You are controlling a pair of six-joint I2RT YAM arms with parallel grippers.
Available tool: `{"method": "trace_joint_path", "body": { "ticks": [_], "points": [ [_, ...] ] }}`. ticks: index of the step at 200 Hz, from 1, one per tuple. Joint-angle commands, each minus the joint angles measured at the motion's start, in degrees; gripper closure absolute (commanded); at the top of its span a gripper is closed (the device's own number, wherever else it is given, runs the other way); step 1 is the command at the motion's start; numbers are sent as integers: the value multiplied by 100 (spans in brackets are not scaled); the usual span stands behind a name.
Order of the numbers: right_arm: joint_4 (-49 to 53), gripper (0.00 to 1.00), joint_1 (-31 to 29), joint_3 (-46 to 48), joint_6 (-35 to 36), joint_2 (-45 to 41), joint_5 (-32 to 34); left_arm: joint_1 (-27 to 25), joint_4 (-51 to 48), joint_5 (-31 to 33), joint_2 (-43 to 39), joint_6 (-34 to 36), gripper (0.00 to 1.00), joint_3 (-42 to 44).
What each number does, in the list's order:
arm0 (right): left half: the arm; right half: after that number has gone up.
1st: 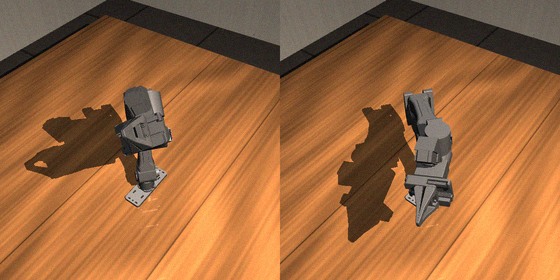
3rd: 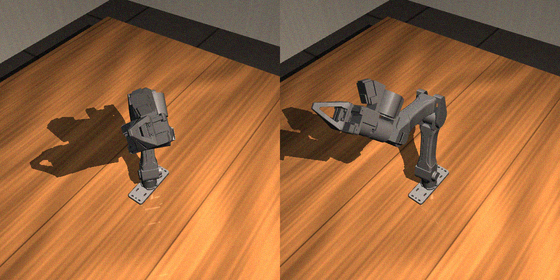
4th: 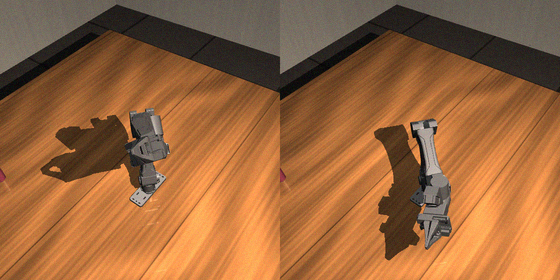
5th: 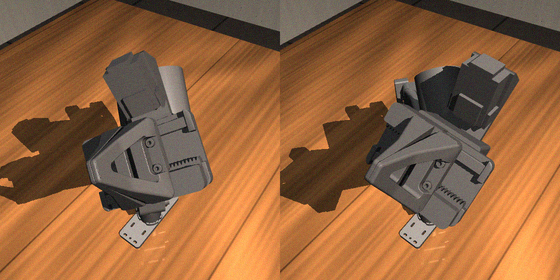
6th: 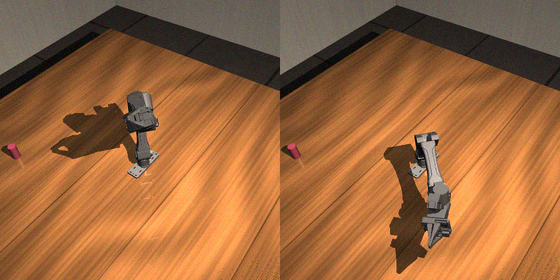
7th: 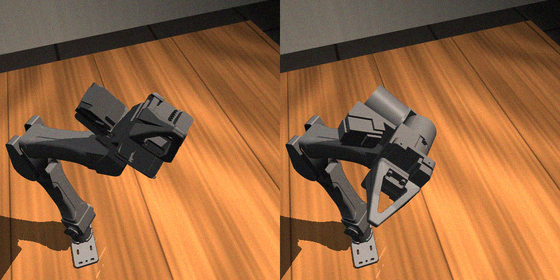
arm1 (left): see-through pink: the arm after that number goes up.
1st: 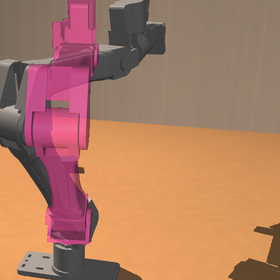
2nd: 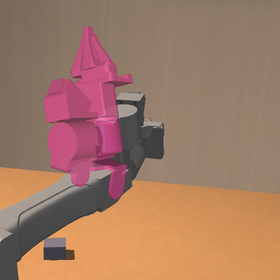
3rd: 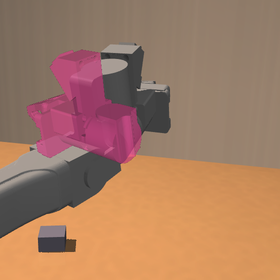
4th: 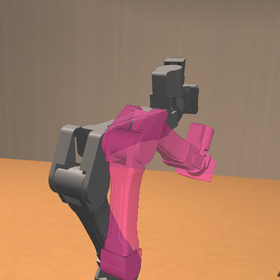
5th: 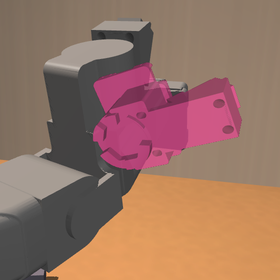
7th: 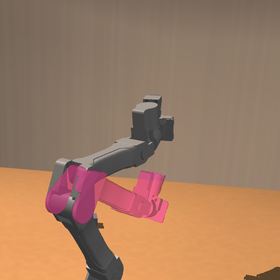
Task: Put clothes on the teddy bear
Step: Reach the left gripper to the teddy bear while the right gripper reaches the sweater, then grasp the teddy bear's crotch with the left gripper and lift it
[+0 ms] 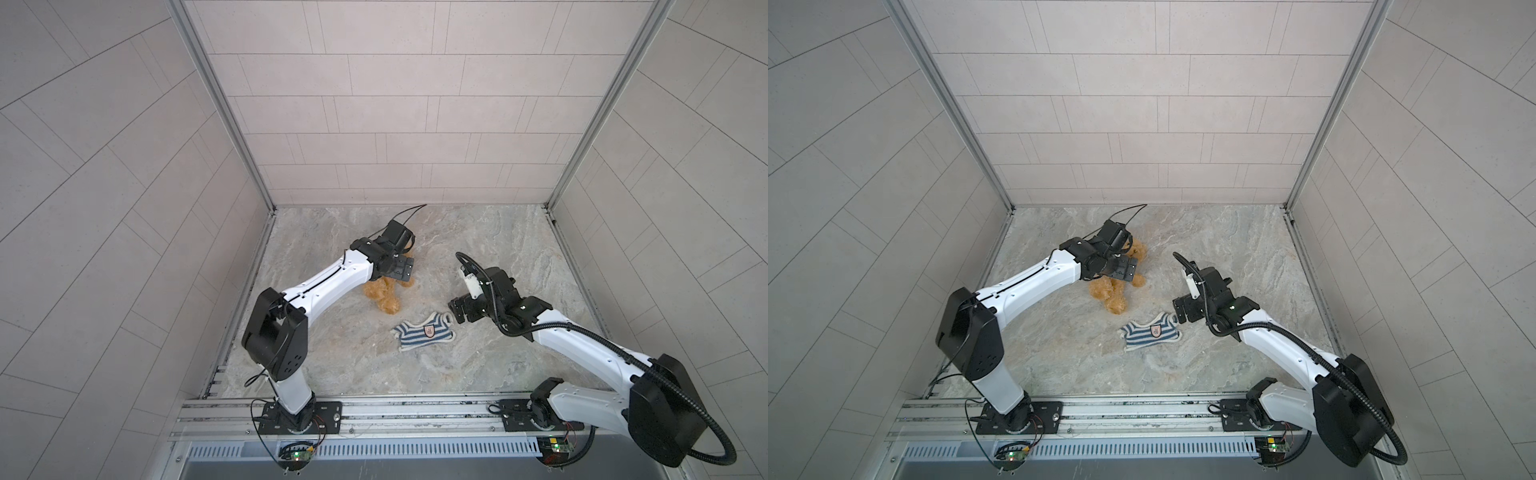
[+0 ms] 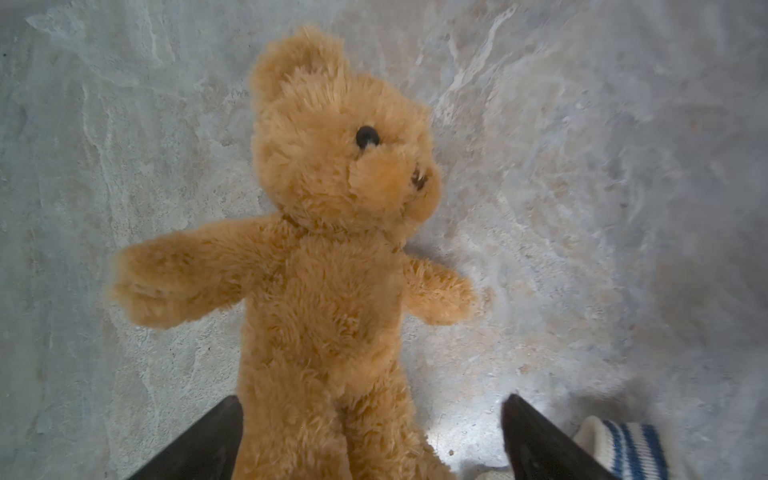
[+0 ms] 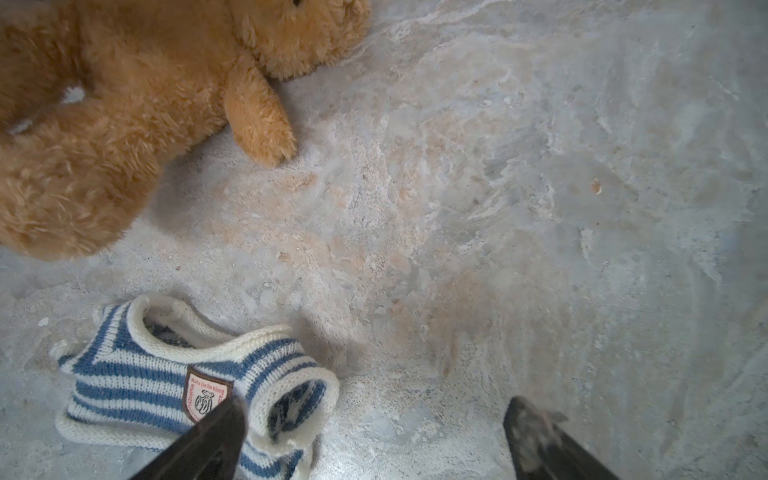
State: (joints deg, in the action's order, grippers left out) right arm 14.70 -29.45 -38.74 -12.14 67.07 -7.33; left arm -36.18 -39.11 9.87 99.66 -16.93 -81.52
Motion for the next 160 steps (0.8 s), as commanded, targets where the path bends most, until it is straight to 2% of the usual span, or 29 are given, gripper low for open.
{"method": "trace_joint_path", "body": {
  "ticks": [1, 76, 115, 160],
  "points": [
    [-4, 0, -67, 83, 64, -27, -193, -9, -355, 400, 161, 126, 0, -186],
    [-115, 0, -301, -37, 116, 518, -383, 47, -468, 604, 843, 338, 3, -447],
    [-192, 1, -502, -113, 121, 729, -509, 211, -338, 477, 1110, 350, 10, -523],
    [-99, 3, -718, -334, 152, 1045, -447, 392, -109, 232, 1271, 322, 24, -338]
  ]
}}
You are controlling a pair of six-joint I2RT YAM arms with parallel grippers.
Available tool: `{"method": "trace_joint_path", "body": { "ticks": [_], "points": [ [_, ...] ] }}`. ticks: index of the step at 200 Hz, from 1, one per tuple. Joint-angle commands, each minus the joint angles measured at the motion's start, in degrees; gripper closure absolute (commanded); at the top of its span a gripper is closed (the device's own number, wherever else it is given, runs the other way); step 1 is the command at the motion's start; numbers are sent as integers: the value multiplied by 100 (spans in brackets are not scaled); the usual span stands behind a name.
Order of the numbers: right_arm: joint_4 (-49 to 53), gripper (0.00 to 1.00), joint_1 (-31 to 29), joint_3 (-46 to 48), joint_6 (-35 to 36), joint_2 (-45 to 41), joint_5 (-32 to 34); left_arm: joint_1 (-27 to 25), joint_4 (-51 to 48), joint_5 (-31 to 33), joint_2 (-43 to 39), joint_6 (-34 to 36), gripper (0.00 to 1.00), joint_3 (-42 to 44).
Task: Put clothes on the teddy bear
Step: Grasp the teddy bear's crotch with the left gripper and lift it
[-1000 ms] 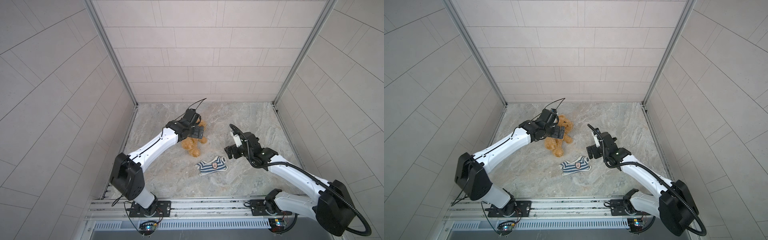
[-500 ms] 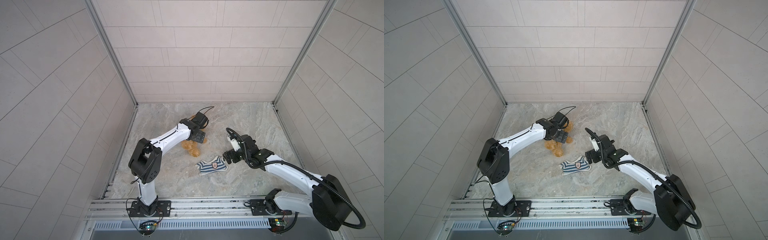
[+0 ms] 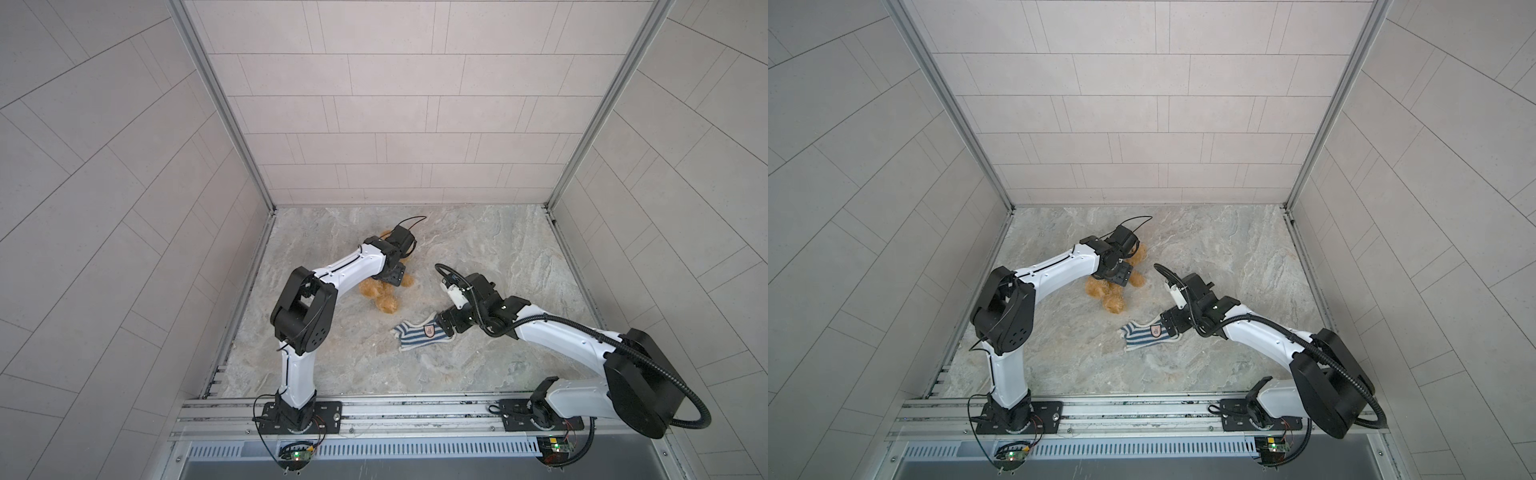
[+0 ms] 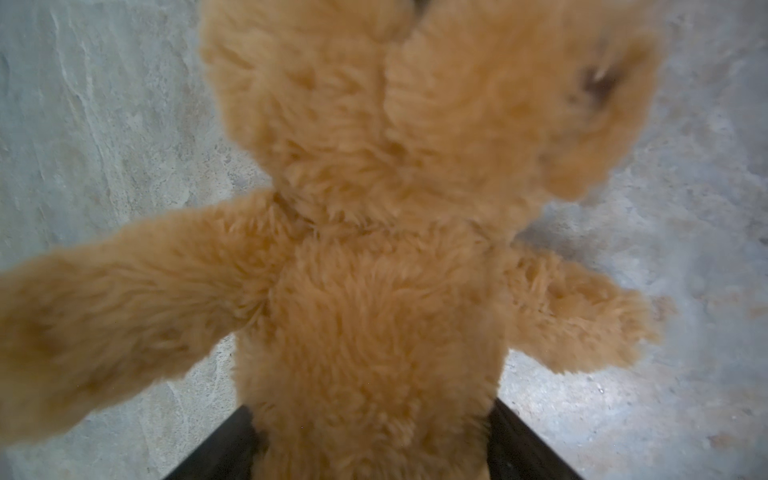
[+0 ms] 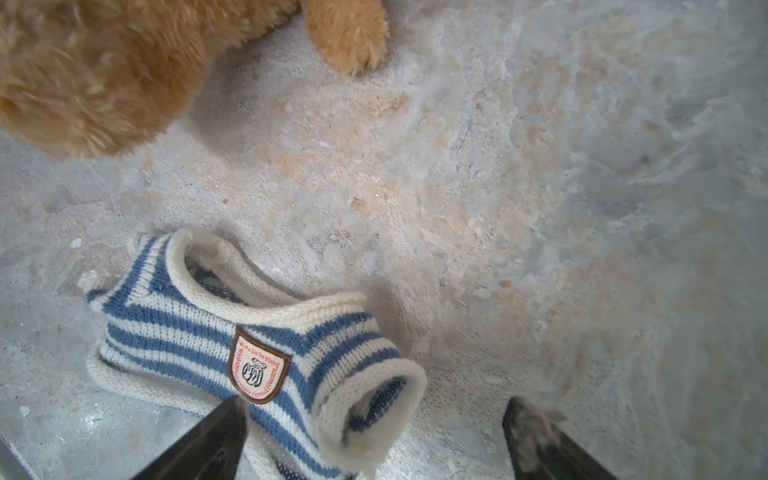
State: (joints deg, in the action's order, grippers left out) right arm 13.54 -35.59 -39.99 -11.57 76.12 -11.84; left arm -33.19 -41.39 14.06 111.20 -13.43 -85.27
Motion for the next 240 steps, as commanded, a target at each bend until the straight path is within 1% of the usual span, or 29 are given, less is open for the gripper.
{"method": "trace_joint_path", "body": {
  "ticks": [1, 11, 54, 76, 89, 107, 130, 141, 160, 181, 194, 215, 229, 240],
  "points": [
    [17, 3, -109, -219, 94, 149, 4, 93, 134, -191, 115, -28, 25, 46],
    [28, 4, -139, -263, 94, 242, 31, 110, 218, -202, 84, -37, 29, 136],
    [182, 26, -167, -475, 9, 677, 137, 155, 591, -376, -197, -85, 52, 534],
    [543, 37, -172, -712, 62, 955, 174, 197, 708, -456, -510, -90, 64, 744],
    [560, 43, -192, -756, 50, 1074, 205, 224, 775, -507, -737, -98, 72, 889],
    [528, 53, -236, -746, -9, 1136, 276, 265, 877, -552, -1047, -107, 77, 1106],
    [466, 72, -246, -676, -114, 1117, 330, 321, 995, -639, -1475, -114, 86, 1389],
    [467, 80, -246, -625, -197, 1074, 427, 322, 1027, -664, -1661, -124, 87, 1511],
    [492, 91, -246, -485, -426, 906, 728, 322, 1113, -694, -2009, -157, 88, 1719],
    [466, 95, -193, -240, -897, 656, 1114, 322, 1286, -799, -2517, -294, 91, 2072],
    [419, 96, -81, -42, -1188, 520, 1166, 289, 1377, -936, -2837, -373, 91, 2312],
    [-46, 93, 104, 410, -1731, 166, 1007, 145, 1414, -1015, -3350, -439, 94, 2649],
    [-399, 91, 213, 843, -2062, -102, 856, 90, 1431, -1078, -3714, -500, 97, 2894],
    [-449, 89, 246, 979, -2200, -271, 938, 67, 1468, -1201, -3985, -574, 100, 3118]
  ]
}}
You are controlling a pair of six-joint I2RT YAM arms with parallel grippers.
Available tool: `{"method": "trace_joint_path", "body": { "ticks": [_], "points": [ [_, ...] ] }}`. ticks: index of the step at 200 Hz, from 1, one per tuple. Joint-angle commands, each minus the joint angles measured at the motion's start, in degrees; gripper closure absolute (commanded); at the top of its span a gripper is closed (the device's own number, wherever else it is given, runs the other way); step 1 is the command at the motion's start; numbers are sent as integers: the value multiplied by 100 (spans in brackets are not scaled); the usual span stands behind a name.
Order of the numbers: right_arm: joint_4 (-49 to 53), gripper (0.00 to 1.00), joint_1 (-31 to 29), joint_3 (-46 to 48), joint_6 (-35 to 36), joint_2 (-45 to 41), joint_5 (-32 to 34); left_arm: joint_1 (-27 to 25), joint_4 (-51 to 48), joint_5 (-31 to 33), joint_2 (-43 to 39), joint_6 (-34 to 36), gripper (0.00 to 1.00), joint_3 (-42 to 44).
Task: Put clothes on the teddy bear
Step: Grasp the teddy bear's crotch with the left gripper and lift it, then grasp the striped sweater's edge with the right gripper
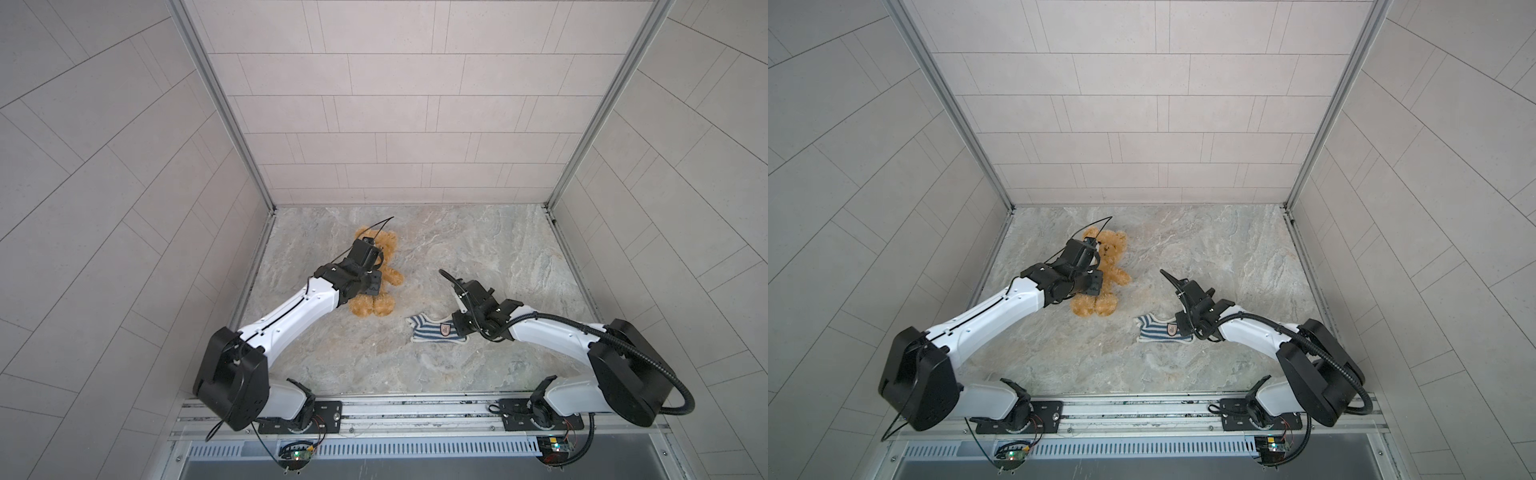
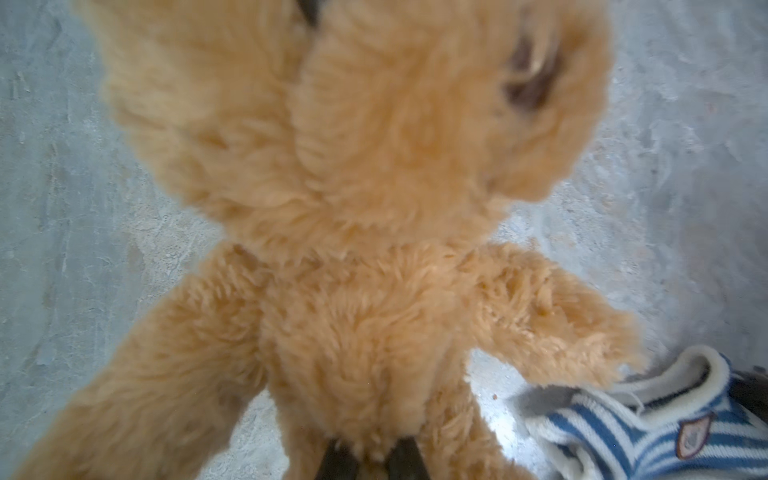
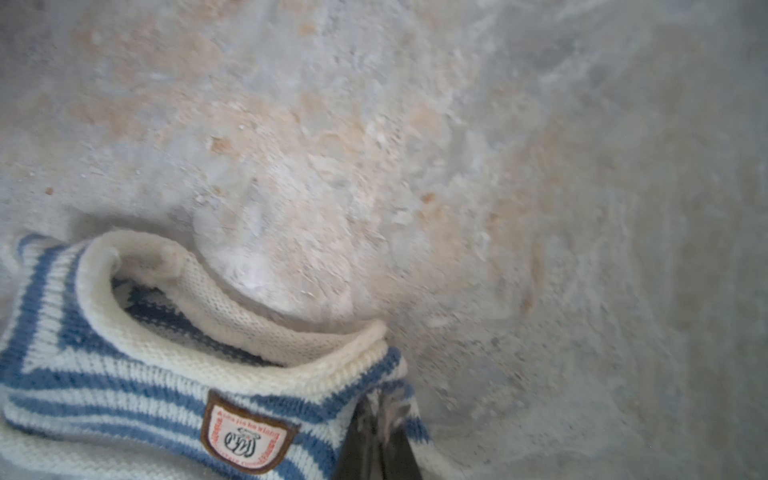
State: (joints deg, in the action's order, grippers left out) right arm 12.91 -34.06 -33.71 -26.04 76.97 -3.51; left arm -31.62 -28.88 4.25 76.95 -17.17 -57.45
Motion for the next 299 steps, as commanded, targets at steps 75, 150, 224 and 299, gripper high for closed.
{"method": "trace_joint_path", "body": {
  "ticks": [75, 150, 224, 299],
  "points": [
    [1339, 45, -211, -143, -369, -1516, 909, -222, 252, -769, -2103, -375, 100, 1284],
    [1995, 41, -1660, -1245, 443, -824, 680, 241, 127, -1778, -2772, -633, 100, 1719],
    [2042, 48, -1770, -1739, 1069, 601, 230, 875, 439, -2115, -2974, -939, 100, 2039],
    [1847, 60, -1710, -1610, 1161, 1108, 251, 1258, 489, -2098, -3098, -1029, 99, 2105]
  ]
}}
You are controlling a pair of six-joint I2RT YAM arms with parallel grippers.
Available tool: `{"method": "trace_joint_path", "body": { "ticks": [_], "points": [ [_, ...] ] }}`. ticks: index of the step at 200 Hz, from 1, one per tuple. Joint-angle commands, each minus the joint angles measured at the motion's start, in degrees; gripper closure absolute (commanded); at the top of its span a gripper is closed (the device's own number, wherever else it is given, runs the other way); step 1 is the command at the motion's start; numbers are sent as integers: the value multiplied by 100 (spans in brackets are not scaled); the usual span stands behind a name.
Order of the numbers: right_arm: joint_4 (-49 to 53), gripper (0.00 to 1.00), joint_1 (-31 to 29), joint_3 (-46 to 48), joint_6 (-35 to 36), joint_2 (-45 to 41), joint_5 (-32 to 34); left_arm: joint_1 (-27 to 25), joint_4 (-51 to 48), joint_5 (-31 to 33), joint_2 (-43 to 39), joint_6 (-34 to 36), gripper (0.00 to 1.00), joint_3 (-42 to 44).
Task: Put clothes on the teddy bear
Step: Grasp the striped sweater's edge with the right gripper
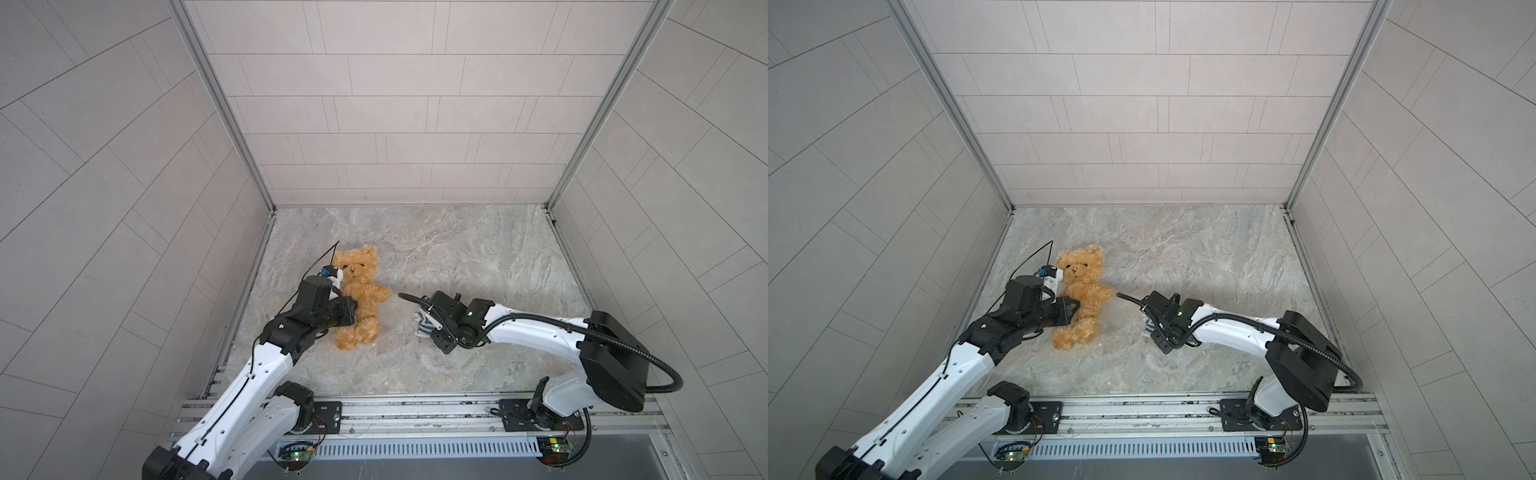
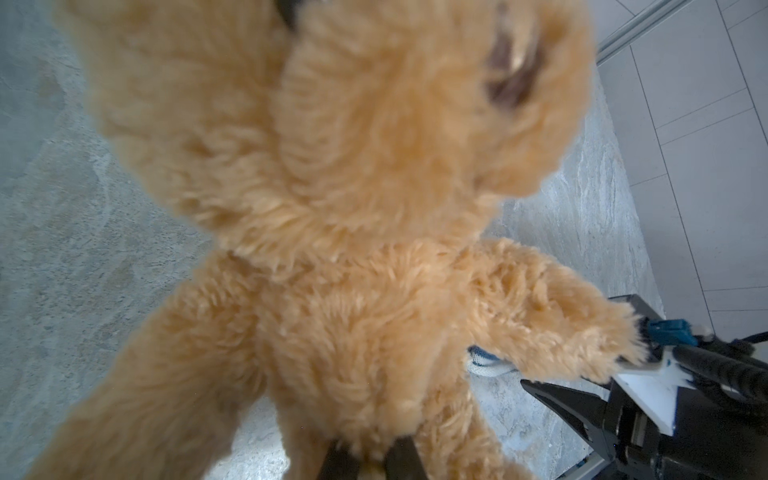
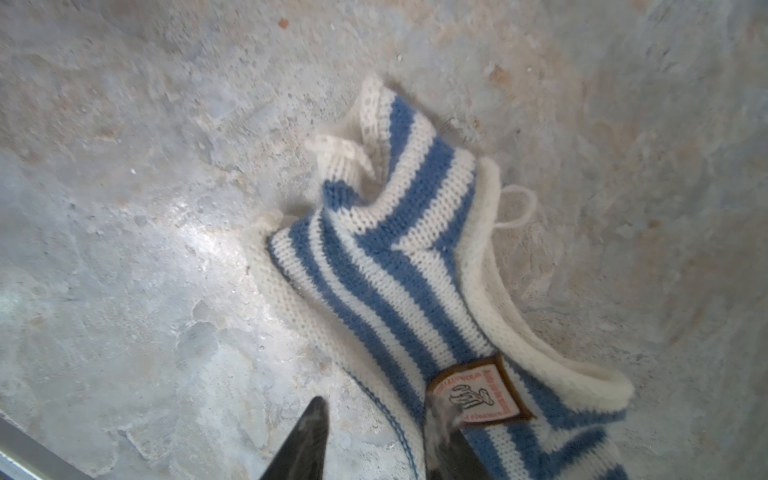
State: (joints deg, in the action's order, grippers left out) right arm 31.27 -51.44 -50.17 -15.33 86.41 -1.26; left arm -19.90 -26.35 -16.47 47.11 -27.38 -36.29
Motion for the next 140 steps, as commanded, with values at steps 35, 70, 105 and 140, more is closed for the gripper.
{"method": "trace_joint_path", "body": {
  "ticks": [35, 70, 105, 140],
  "points": [
    [-78, 61, 64, 59, 149, 361, -39, 116, 227, -39, -62, 8, 99, -55],
    [-89, 67, 107, 86, 171, 456, -38, 126, 227, -31, -5, -3, 99, -109],
    [-155, 76, 177, 132, 162, 470, -5, 130, 209, -14, 0, 1, 99, -176],
    [-191, 83, 213, 165, 148, 458, 24, 129, 174, 12, -31, -9, 99, -197]
  ]
}}
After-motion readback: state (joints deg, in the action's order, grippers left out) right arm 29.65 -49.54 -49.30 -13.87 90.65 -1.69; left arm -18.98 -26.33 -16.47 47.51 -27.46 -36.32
